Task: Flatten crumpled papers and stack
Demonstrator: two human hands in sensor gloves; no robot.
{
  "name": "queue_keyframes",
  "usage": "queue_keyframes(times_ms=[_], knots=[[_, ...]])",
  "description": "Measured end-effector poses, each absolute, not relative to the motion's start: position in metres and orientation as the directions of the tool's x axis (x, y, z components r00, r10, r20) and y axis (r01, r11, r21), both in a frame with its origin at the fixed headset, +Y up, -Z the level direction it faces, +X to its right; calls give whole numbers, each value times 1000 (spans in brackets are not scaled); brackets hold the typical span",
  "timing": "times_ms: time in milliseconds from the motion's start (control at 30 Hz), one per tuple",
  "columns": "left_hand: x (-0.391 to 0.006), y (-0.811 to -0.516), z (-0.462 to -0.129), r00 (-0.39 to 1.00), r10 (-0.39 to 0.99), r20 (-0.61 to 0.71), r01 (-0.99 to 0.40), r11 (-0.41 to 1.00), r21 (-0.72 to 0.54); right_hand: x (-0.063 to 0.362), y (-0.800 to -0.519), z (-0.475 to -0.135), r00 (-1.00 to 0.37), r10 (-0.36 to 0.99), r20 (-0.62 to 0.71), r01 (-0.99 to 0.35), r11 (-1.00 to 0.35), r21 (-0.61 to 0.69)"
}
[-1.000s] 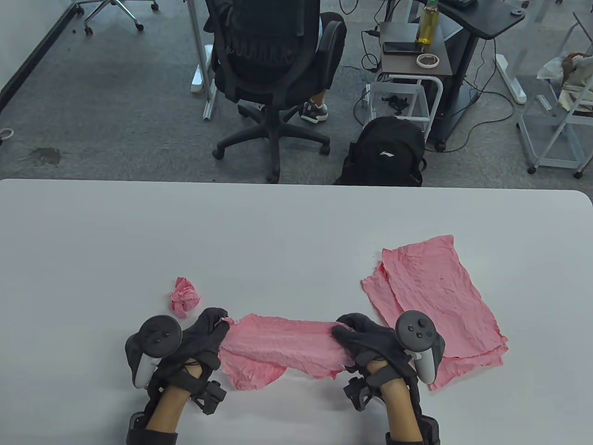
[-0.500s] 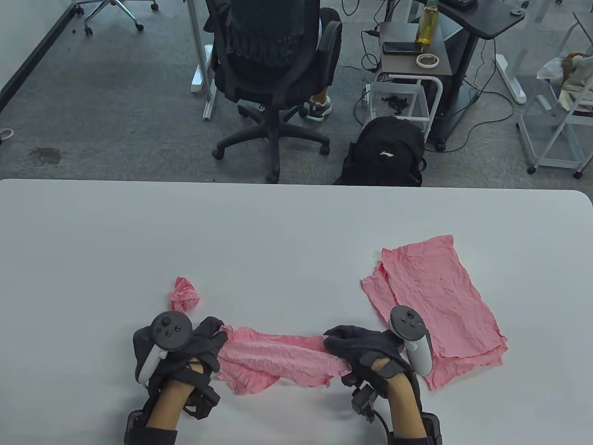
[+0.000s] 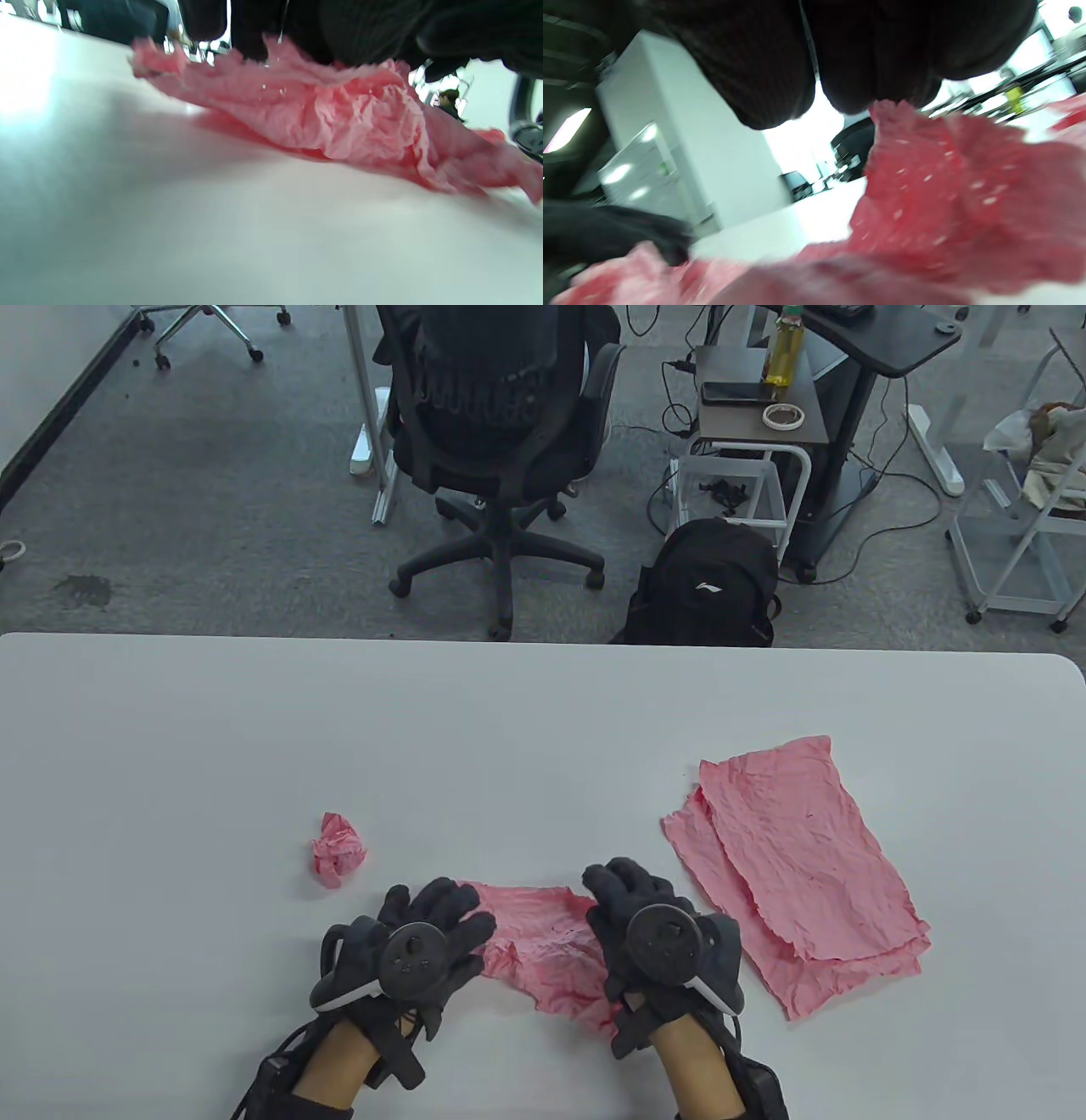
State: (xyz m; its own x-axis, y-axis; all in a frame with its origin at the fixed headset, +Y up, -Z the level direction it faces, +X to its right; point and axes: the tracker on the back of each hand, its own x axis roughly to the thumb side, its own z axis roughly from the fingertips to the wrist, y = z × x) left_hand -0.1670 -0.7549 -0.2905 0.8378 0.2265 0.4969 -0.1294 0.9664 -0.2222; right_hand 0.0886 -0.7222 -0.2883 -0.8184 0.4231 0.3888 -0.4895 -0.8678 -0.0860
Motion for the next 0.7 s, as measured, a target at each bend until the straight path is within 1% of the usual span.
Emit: queue_keyframes(times_ms=[33, 100, 167, 233, 333, 433, 500, 600, 667, 700], knots=[[-167, -757, -290, 817, 288, 500, -172, 949, -265, 80, -725, -287, -820, 405, 405, -453, -891, -25], [-172, -758, -291, 782, 400, 478, -282, 911, -300, 60, -737, -286, -836, 349, 423, -339, -935, 101], [-178, -759, -294, 763, 459, 456, -331, 882, -335, 50, -749, -288, -863, 294, 412, -240, -954, 179], [-183, -760, -296, 762, 473, 443, -345, 875, -340, 46, -761, -290, -891, 254, 376, -148, -946, 288], [-187, -761, -298, 739, 526, 421, -396, 844, -361, 46, -763, -291, -887, 243, 392, -151, -956, 251], [-187, -761, -299, 713, 576, 400, -433, 810, -395, 47, -768, -289, -912, 219, 346, -93, -933, 347], [-185, -762, -298, 736, 541, 408, -402, 833, -380, 46, -769, -289, -916, 223, 333, -95, -927, 362], [-180, -759, -297, 790, 422, 445, -297, 898, -323, 49, -770, -288, -920, 212, 329, -66, -913, 403], [-177, -760, -294, 819, 315, 480, -190, 938, -291, 51, -771, -288, -928, 212, 306, -66, -903, 425], [-175, -760, -293, 840, 239, 488, -121, 958, -261, 52, -771, -289, -925, 219, 311, -70, -901, 429]])
